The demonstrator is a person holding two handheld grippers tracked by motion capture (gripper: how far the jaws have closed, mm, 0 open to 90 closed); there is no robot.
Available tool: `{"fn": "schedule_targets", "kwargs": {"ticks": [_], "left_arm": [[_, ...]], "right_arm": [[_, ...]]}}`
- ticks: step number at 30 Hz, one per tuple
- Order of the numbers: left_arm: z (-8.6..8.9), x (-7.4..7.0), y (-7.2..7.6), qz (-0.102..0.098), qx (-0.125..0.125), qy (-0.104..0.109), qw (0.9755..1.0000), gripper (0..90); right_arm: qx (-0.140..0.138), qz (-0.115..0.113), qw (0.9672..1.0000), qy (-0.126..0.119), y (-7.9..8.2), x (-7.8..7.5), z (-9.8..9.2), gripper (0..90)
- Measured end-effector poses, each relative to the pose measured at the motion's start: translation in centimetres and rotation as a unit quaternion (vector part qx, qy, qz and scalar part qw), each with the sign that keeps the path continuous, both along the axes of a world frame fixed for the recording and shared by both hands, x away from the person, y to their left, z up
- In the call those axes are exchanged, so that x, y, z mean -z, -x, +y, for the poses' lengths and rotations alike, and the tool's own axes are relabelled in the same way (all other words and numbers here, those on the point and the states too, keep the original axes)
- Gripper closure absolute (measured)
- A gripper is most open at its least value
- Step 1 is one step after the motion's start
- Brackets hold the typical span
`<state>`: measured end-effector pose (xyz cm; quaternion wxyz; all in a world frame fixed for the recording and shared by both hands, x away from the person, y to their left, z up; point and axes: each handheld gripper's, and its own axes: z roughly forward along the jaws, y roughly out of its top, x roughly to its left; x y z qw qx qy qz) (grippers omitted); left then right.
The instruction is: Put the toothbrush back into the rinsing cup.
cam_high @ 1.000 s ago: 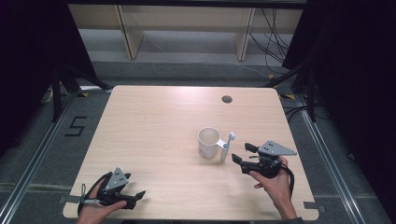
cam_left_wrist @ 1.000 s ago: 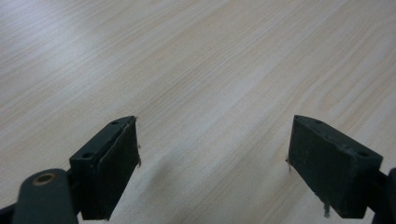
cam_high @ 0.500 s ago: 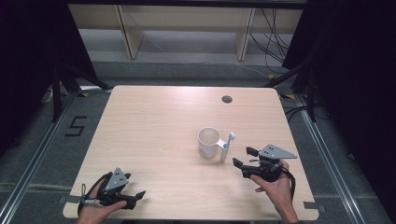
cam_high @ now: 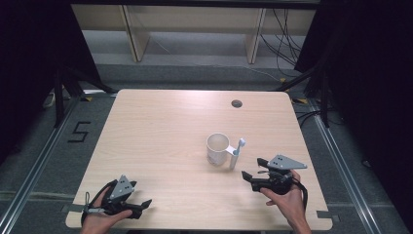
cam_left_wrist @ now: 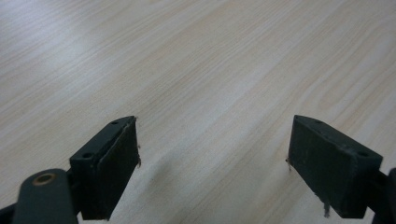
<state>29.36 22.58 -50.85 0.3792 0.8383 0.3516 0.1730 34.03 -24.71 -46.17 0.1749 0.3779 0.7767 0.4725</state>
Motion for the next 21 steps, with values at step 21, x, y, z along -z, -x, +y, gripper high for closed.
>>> {"fn": "schedule_targets", "kwargs": {"ticks": [21], "left_arm": [[0.1, -0.1, 0.0, 0.002, 0.002, -0.01, 0.9999, 15.6]], "right_arm": [[0.0, 0.037, 0.9989, 0.029, 1.1, 1.2, 0.5, 19.6]]}}
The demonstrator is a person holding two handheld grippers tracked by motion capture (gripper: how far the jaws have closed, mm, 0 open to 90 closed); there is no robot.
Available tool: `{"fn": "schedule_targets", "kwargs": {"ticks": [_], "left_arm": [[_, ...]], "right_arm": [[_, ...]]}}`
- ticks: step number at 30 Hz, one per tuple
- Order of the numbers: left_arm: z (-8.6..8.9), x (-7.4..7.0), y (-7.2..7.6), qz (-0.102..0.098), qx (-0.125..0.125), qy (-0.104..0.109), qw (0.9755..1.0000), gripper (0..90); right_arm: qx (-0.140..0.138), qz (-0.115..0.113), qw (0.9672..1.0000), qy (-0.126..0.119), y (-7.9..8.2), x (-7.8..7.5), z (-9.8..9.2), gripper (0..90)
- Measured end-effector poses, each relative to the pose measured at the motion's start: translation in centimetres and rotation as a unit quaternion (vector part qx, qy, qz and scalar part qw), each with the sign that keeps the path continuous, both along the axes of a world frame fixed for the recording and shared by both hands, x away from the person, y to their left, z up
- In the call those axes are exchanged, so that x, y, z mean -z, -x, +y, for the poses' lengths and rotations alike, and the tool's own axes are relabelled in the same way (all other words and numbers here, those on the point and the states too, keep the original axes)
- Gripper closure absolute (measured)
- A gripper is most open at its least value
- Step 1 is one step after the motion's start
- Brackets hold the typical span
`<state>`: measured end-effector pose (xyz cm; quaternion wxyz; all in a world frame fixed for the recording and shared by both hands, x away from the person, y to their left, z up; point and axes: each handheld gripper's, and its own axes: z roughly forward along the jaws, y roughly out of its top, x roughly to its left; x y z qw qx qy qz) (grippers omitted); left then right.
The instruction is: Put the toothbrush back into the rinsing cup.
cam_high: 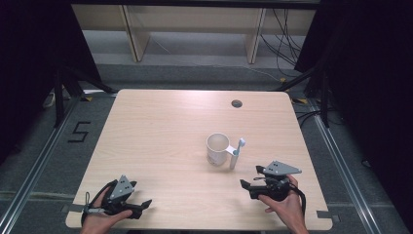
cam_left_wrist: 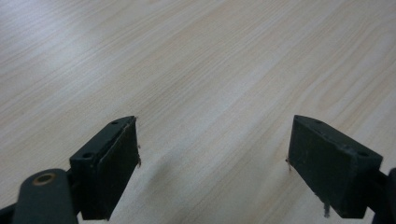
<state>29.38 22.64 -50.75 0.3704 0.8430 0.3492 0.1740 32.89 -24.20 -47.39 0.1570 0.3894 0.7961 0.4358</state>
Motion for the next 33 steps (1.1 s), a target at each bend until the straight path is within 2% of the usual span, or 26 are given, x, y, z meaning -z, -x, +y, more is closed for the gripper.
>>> {"fn": "schedule_targets", "kwargs": {"ticks": [1, 6, 7, 8, 12, 14, 15, 17, 19, 20, 21, 22, 23, 24, 25, 27, 29, 31, 32, 33], "left_arm": [[0.0, 0.0, 0.0, 0.001, 0.0, -0.005, 1.0, 15.6], [0.0, 0.0, 0.0, 0.001, -0.001, -0.004, 1.0, 15.6], [0.0, 0.0, 0.0, 0.001, -0.001, -0.004, 1.0, 15.6], [0.0, 0.0, 0.0, 0.001, -0.001, -0.004, 1.0, 15.6], [0.0, 0.0, 0.0, 0.0, 0.0, -0.005, 1.0, 15.7], [0.0, 0.0, 0.0, 0.0, -0.001, -0.003, 1.0, 15.6], [0.0, -0.1, 0.0, 0.0, 0.0, -0.005, 1.0, 15.6], [0.0, 0.0, 0.0, 0.0, -0.001, -0.004, 1.0, 15.6], [0.0, 0.0, 0.0, 0.0, -0.001, -0.004, 1.0, 15.7], [0.0, 0.0, 0.0, 0.001, -0.001, -0.003, 1.0, 15.6], [-0.1, 0.0, 0.1, 0.002, -0.003, 0.007, 1.0, 15.6], [-0.1, 0.0, 0.1, 0.002, -0.003, 0.007, 1.0, 15.6], [0.0, 0.0, 0.0, 0.001, -0.001, -0.003, 1.0, 15.6], [0.0, 0.0, 0.0, 0.0, -0.001, -0.004, 1.0, 15.6], [-0.1, 0.0, 0.1, 0.002, -0.002, 0.007, 1.0, 15.6], [-0.1, 0.0, 0.1, 0.002, -0.003, 0.007, 1.0, 15.6], [-0.1, 0.0, 0.1, 0.002, -0.003, 0.007, 1.0, 15.6], [0.0, 0.0, 0.0, 0.001, 0.0, -0.005, 1.0, 15.6], [0.0, 0.0, 0.0, 0.001, -0.001, -0.004, 1.0, 15.7], [-0.1, 0.0, 0.0, 0.002, -0.001, -0.001, 1.0, 15.6]], "right_arm": [[0.0, 0.008, 1.0, -0.002, 0.1, 0.0, 0.0, 19.6], [0.003, 0.012, 0.9999, 0.001, 0.3, 0.2, 0.0, 19.3], [0.003, 0.013, 0.9999, 0.002, 0.3, 0.2, -0.1, 19.3], [0.0, 0.003, 1.0, 0.009, 0.2, 0.3, -0.2, 19.3], [-0.002, 0.016, 0.9998, 0.007, 0.4, 0.4, -0.2, 19.3], [-0.002, 0.009, 0.9999, 0.014, 0.4, 0.5, -0.3, 19.2], [0.0, 0.024, 0.9997, 0.008, 0.6, 0.5, -0.2, 19.2], [-0.001, 0.024, 0.9996, 0.013, 0.7, 0.5, -0.3, 19.1], [0.0, 0.015, 0.9997, 0.022, 0.7, 0.5, -0.3, 18.9], [0.0, 0.023, 0.9995, 0.02, 0.8, 0.5, -0.3, 18.8], [0.007, 0.037, 0.9992, 0.015, 1.1, 0.5, -0.2, 18.7], [-0.003, 0.023, 0.9995, 0.023, 0.9, 0.6, -0.3, 18.7], [0.0, 0.029, 0.9994, 0.021, 1.1, 0.7, -0.3, 18.7], [-0.001, 0.027, 0.9994, 0.023, 1.1, 0.7, -0.3, 18.6], [-0.001, 0.034, 0.9991, 0.024, 1.2, 0.7, -0.3, 18.6], [-0.002, 0.031, 0.999, 0.032, 1.3, 0.8, -0.4, 18.6], [0.002, 0.04, 0.9988, 0.03, 1.5, 0.9, -0.4, 18.6], [0.0, 0.042, 0.9986, 0.034, 1.6, 1.0, -0.6, 18.6], [0.01, 0.054, 0.998, 0.031, 1.9, 1.0, -0.5, 18.6], [0.006, 0.054, 0.998, 0.033, 2.0, 1.1, -0.7, 18.6]]}}
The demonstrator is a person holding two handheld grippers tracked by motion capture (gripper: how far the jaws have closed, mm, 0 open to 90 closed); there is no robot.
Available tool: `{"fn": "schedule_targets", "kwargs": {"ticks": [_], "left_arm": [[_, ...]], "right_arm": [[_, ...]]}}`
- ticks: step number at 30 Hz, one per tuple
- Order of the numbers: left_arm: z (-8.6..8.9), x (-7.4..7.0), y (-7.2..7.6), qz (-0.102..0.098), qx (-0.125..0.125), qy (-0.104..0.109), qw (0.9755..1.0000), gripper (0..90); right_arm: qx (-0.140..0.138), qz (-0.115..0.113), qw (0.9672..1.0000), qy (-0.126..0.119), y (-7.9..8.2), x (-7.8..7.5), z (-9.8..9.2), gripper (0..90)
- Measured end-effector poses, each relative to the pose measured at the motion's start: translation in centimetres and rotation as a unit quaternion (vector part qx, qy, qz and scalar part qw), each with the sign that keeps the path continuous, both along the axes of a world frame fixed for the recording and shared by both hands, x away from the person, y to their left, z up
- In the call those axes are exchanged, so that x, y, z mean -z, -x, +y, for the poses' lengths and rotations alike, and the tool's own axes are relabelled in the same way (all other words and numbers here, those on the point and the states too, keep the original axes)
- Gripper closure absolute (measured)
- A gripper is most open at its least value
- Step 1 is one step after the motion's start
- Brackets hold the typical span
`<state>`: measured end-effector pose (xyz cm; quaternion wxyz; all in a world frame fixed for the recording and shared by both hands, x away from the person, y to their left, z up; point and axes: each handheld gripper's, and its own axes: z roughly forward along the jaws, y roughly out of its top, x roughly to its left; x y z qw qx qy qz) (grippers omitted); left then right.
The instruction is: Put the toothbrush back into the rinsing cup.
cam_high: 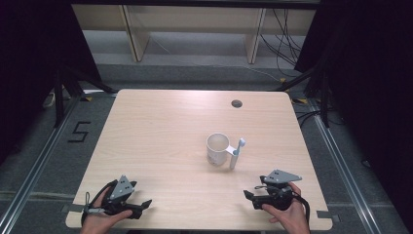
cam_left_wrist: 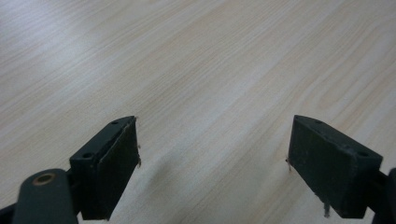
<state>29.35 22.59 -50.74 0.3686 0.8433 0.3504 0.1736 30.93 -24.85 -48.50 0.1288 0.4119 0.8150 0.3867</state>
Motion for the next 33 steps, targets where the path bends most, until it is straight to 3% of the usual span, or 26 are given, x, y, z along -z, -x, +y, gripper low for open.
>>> {"fn": "schedule_targets", "kwargs": {"ticks": [2, 5, 6, 7, 14, 15, 16, 17, 20, 21, 22, 23, 24, 25, 26, 28, 30, 32, 33], "left_arm": [[-0.1, 0.0, 0.0, 0.001, -0.001, 0.006, 1.0, 15.6], [-0.1, 0.0, 0.0, 0.001, 0.0, 0.006, 1.0, 15.7], [0.0, 0.0, 0.0, 0.0, 0.001, -0.003, 1.0, 15.7], [-0.1, 0.0, 0.0, 0.001, 0.0, 0.005, 1.0, 15.7], [-0.1, 0.0, 0.1, 0.001, -0.001, 0.005, 1.0, 15.6], [-0.1, 0.0, 0.1, 0.002, -0.001, 0.005, 1.0, 15.6], [-0.1, 0.0, 0.1, 0.002, -0.001, 0.005, 1.0, 15.7], [0.0, 0.0, 0.0, 0.002, 0.002, 0.0, 1.0, 15.6], [-0.1, 0.0, 0.1, 0.002, -0.001, 0.005, 1.0, 15.6], [-0.1, 0.0, 0.1, 0.002, -0.001, 0.005, 1.0, 15.6], [0.0, 0.0, 0.0, 0.002, 0.001, 0.001, 1.0, 15.6], [0.0, 0.0, 0.0, 0.002, 0.002, 0.0, 1.0, 15.6], [-0.1, 0.0, 0.1, 0.002, 0.0, 0.005, 1.0, 15.6], [-0.1, 0.0, 0.1, 0.002, 0.0, 0.005, 1.0, 15.6], [-0.1, 0.0, 0.1, 0.002, 0.0, 0.004, 1.0, 15.6], [0.0, 0.0, 0.0, 0.003, 0.002, -0.001, 1.0, 15.6], [-0.1, 0.0, 0.1, 0.002, 0.0, 0.005, 1.0, 15.6], [-0.1, 0.0, 0.1, 0.002, 0.0, 0.005, 1.0, 15.6], [0.0, 0.1, 0.0, 0.002, -0.001, 0.006, 1.0, 15.6]], "right_arm": [[-0.004, -0.008, 1.0, 0.005, 0.0, 0.2, -0.2, 18.6], [0.0, -0.003, 0.9999, 0.011, 0.4, 0.3, -0.3, 18.6], [-0.005, -0.001, 0.9999, 0.011, 0.4, 0.3, -0.3, 18.6], [-0.002, -0.003, 0.9999, 0.014, 0.6, 0.4, -0.3, 18.5], [-0.011, 0.002, 0.9998, 0.016, 1.1, 0.6, -0.3, 18.5], [-0.009, -0.001, 0.9997, 0.025, 1.2, 0.6, -0.4, 18.4], [-0.001, 0.006, 0.9998, 0.017, 1.4, 0.7, -0.2, 18.5], [-0.013, 0.006, 0.9996, 0.025, 1.4, 0.8, -0.4, 18.5], [-0.012, -0.002, 0.9995, 0.029, 1.6, 0.9, -0.5, 18.5], [0.003, 0.022, 0.9996, 0.019, 2.0, 0.8, -0.3, 18.5], [-0.008, 0.0, 0.9996, 0.027, 1.9, 1.0, -0.5, 18.5], [-0.009, 0.009, 0.9996, 0.025, 1.9, 0.9, -0.5, 18.5], [-0.023, -0.006, 0.9994, 0.027, 1.8, 1.1, -0.7, 18.5], [-0.017, 0.018, 0.9995, 0.019, 2.0, 1.0, -0.7, 18.5], [-0.008, 0.009, 0.9996, 0.025, 2.2, 1.0, -0.7, 18.5], [-0.016, 0.0, 0.9994, 0.032, 2.2, 1.3, -0.9, 18.4], [0.0, 0.033, 0.9992, 0.023, 2.6, 1.3, -0.7, 18.4], [-0.01, 0.009, 0.9992, 0.037, 2.4, 1.5, -0.9, 18.3], [-0.013, 0.008, 0.9992, 0.037, 2.4, 1.5, -0.9, 18.3]]}}
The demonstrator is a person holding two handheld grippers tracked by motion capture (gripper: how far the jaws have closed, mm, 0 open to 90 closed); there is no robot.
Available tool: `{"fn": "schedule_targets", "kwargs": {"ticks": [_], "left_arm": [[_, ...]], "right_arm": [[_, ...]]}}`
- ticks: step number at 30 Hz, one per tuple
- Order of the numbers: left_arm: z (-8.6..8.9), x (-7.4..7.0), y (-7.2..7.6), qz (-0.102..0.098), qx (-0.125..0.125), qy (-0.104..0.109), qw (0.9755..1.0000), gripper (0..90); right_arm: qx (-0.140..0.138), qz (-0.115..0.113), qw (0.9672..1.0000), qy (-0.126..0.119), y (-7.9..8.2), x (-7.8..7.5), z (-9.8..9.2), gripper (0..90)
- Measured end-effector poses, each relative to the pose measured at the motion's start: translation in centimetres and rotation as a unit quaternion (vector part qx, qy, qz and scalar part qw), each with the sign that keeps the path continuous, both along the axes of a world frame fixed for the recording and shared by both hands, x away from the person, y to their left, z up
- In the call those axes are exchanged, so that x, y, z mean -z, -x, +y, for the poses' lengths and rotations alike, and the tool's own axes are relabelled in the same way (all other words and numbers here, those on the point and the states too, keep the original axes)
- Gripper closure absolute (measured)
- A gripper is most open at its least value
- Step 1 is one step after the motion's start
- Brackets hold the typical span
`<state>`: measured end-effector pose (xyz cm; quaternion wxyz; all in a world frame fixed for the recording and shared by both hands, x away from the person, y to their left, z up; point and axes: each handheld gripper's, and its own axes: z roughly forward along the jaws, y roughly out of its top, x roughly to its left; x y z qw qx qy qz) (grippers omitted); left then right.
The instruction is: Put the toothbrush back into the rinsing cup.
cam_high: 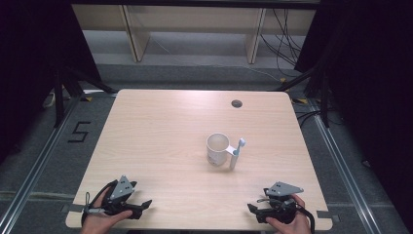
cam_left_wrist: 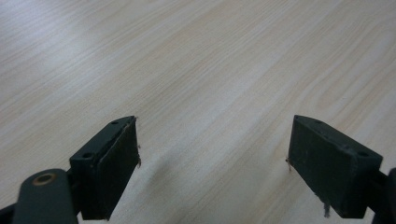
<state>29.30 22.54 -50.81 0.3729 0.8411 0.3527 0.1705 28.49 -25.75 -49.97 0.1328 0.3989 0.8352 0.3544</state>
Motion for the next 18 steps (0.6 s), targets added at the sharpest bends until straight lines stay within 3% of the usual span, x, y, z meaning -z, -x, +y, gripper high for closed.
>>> {"fn": "schedule_targets", "kwargs": {"ticks": [3, 4, 7, 8, 10, 12, 15, 18], "left_arm": [[0.13, -0.02, -0.08, 0.002, 0.002, -0.006, 1.0, 15.6], [0.13, -0.03, -0.07, 0.003, 0.003, -0.004, 1.0, 15.6], [0.16, 0.05, -0.1, 0.001, 0.002, -0.002, 1.0, 15.7], [0.13, 0.06, -0.07, 0.001, -0.001, -0.001, 1.0, 15.6], [0.25, 0.0, -0.09, 0.0, 0.0, -0.01, 1.0, 15.6], [0.23, -0.01, -0.04, 0.002, -0.001, -0.005, 1.0, 15.6], [0.26, 0.02, -0.04, 0.003, -0.001, -0.005, 1.0, 15.6], [0.26, 0.02, -0.02, 0.004, -0.002, -0.004, 1.0, 15.6]], "right_arm": [[-0.005, -0.007, 0.9999, 0.006, 0.04, 0.14, 0.08, 18.4], [0.003, 0.007, 1.0, 0.005, 0.24, 0.11, 0.24, 18.4], [-0.011, -0.004, 0.9998, 0.014, 0.0, 0.23, 0.18, 18.2], [0.0, 0.014, 0.9998, 0.011, 0.2, 0.18, 0.31, 18.2], [-0.001, 0.014, 0.9998, 0.013, 0.18, 0.19, 0.3, 18.3], [-0.004, 0.01, 0.9999, 0.013, 0.12, 0.19, 0.22, 18.3], [0.019, 0.03, 0.9994, 0.006, 0.43, 0.03, 0.4, 18.1], [0.005, 0.014, 0.9997, 0.019, 0.2, 0.16, 0.25, 18.1]]}}
